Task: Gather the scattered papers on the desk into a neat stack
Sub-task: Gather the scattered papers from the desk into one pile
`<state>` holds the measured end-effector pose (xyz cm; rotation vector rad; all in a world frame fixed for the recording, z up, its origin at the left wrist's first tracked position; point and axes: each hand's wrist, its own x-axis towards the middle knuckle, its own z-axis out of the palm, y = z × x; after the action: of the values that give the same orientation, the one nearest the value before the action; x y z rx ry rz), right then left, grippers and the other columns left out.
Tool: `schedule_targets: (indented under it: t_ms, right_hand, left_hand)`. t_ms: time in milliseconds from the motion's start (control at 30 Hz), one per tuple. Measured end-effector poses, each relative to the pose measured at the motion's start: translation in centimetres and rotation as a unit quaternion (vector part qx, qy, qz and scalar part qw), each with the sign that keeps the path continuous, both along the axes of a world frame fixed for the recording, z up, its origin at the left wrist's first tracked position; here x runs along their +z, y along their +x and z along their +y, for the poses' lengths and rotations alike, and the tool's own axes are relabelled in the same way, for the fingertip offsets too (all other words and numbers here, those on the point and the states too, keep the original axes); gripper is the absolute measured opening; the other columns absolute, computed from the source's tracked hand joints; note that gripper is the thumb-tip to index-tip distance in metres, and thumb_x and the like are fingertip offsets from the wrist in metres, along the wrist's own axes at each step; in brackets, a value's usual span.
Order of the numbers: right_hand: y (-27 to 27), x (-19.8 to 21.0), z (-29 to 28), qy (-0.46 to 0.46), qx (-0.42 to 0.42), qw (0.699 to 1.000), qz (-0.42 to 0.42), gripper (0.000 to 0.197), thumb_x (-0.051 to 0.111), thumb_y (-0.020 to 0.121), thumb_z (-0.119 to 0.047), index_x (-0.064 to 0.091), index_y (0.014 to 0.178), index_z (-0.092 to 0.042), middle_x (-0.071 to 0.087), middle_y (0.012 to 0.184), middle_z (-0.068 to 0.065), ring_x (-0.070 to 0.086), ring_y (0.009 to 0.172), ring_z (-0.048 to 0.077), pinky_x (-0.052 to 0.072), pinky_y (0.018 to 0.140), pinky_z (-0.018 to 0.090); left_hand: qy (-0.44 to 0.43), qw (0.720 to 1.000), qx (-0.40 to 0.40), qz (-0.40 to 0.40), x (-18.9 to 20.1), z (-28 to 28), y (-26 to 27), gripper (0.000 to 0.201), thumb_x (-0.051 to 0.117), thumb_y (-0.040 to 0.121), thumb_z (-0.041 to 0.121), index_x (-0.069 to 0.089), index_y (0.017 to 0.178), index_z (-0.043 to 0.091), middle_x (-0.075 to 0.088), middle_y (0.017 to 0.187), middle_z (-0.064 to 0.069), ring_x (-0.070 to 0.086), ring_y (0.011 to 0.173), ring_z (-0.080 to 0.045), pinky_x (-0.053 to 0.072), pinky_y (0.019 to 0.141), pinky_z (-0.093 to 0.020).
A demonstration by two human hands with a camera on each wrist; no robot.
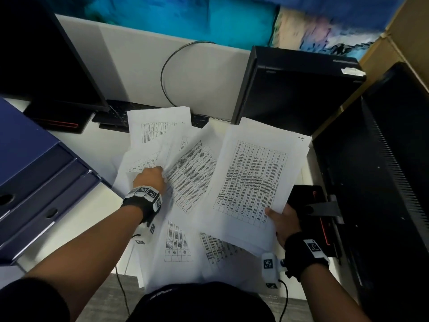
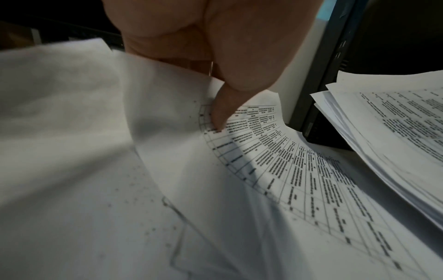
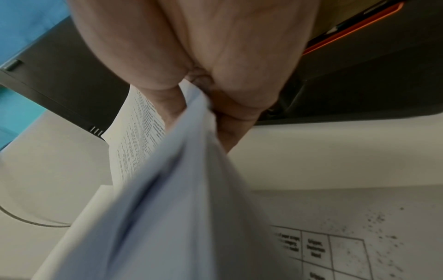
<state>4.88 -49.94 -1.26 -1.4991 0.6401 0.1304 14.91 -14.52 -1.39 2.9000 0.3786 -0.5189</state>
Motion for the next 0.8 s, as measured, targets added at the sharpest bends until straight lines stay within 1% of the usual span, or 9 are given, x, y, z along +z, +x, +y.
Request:
schedule_targets:
  t_ms: [133, 200, 333, 400, 467, 533, 633, 700, 800]
  right_hand:
    - [0.0, -0.2, -0.2, -0.002, -0.001, 1.000, -0.001, 0.033, 0.054, 0.090, 0.012, 0.060, 0.116, -0.008, 0.067, 0.106, 0.006, 0.064, 0.095, 0.022, 0.049, 0.092, 0.044]
    - [0.0, -0.3, -0.3, -0.002, -0.001, 1.000, -0.004, 0.034, 0.054, 0.090, 0.012, 0.060, 0.116, -0.008, 0.067, 0.105, 0.004, 0.064, 0.097, 0.025, 0.048, 0.093, 0.044]
    - [0.0, -0.8, -0.1, -0.002, 0.005, 1.000, -0.002, 0.034, 0.054, 0.090, 0.012, 0.062, 0.111, -0.013, 0.068, 0.105, 0.001, 0.064, 0.100, 0.026, 0.049, 0.094, 0.046]
    - [-0.1, -0.9, 0.1, -0.006, 0.013, 1.000, 0.002, 0.034, 0.055, 0.089, 0.012, 0.063, 0.106, -0.017, 0.069, 0.106, 0.002, 0.065, 0.101, 0.027, 0.049, 0.094, 0.047]
    - [-0.2, -1.1, 0.2, -0.009, 0.017, 1.000, 0.005, 0.035, 0.056, 0.088, 0.011, 0.065, 0.104, -0.019, 0.069, 0.106, 0.004, 0.065, 0.103, 0.030, 0.050, 0.094, 0.048]
    - [-0.3, -1.2, 0.4, -0.010, 0.019, 1.000, 0.007, 0.035, 0.057, 0.088, 0.012, 0.065, 0.104, -0.018, 0.070, 0.106, 0.004, 0.065, 0.103, 0.030, 0.051, 0.093, 0.048]
    - [-0.2, -1.1, 0.6, -0.008, 0.020, 1.000, 0.011, 0.033, 0.057, 0.088, 0.012, 0.064, 0.110, -0.011, 0.069, 0.106, 0.005, 0.065, 0.103, 0.030, 0.050, 0.095, 0.048]
    - [0.0, -0.7, 0.8, -0.016, 0.026, 0.999, 0.017, 0.032, 0.058, 0.088, 0.011, 0.064, 0.105, -0.016, 0.069, 0.100, 0.000, 0.066, 0.098, 0.026, 0.051, 0.091, 0.044]
    - [0.3, -0.2, 1.5, -0.011, 0.037, 0.999, 0.015, 0.031, 0.057, 0.089, 0.010, 0.065, 0.104, -0.016, 0.069, 0.096, -0.004, 0.066, 0.092, 0.020, 0.055, 0.083, 0.038]
  left_hand:
    - [0.005, 1.000, -0.001, -0.029, 2.1, 0.9, 0.1, 0.023, 0.051, 0.093, 0.023, 0.052, 0.114, 0.012, 0.066, 0.101, -0.015, 0.065, 0.091, -0.035, 0.049, 0.074, -0.037]
    - [-0.006, 0.998, -0.004, -0.057, 3.8, 1.2, 0.4, 0.020, 0.050, 0.095, 0.022, 0.050, 0.110, 0.011, 0.065, 0.098, -0.018, 0.063, 0.089, -0.037, 0.049, 0.073, -0.038]
    - [-0.058, 0.991, 0.028, -0.118, 8.0, 1.9, 1.1, 0.018, 0.049, 0.096, 0.019, 0.049, 0.114, 0.016, 0.061, 0.095, -0.020, 0.058, 0.083, -0.038, 0.049, 0.070, -0.042]
    - [-0.097, 0.984, 0.051, -0.144, 10.0, 2.1, 1.3, 0.022, 0.050, 0.096, 0.017, 0.051, 0.119, 0.019, 0.060, 0.099, -0.019, 0.060, 0.089, -0.040, 0.051, 0.075, -0.044]
    - [-0.137, 0.972, 0.074, -0.174, 11.7, 2.4, 1.3, 0.029, 0.053, 0.097, 0.016, 0.053, 0.126, 0.019, 0.062, 0.110, -0.019, 0.060, 0.102, -0.042, 0.050, 0.083, -0.045]
    - [-0.177, 0.957, 0.095, -0.211, 13.1, 2.9, 1.3, 0.030, 0.055, 0.097, 0.017, 0.056, 0.127, 0.017, 0.064, 0.117, -0.016, 0.060, 0.107, -0.039, 0.048, 0.089, -0.045]
    - [-0.261, 0.926, 0.105, -0.251, 14.4, 4.0, 1.2, 0.023, 0.061, 0.093, 0.019, 0.062, 0.116, 0.018, 0.067, 0.111, -0.009, 0.062, 0.102, -0.032, 0.049, 0.087, -0.041]
    - [-0.313, 0.909, 0.104, -0.253, 14.6, 4.8, 0.9, 0.016, 0.065, 0.091, 0.020, 0.064, 0.107, 0.021, 0.067, 0.103, -0.003, 0.063, 0.096, -0.028, 0.049, 0.082, -0.038]
    - [-0.406, 0.876, 0.126, -0.229, 14.2, 4.9, 0.0, 0.020, 0.071, 0.080, 0.028, 0.069, 0.100, 0.031, 0.072, 0.102, 0.003, 0.069, 0.098, -0.026, 0.054, 0.088, -0.048]
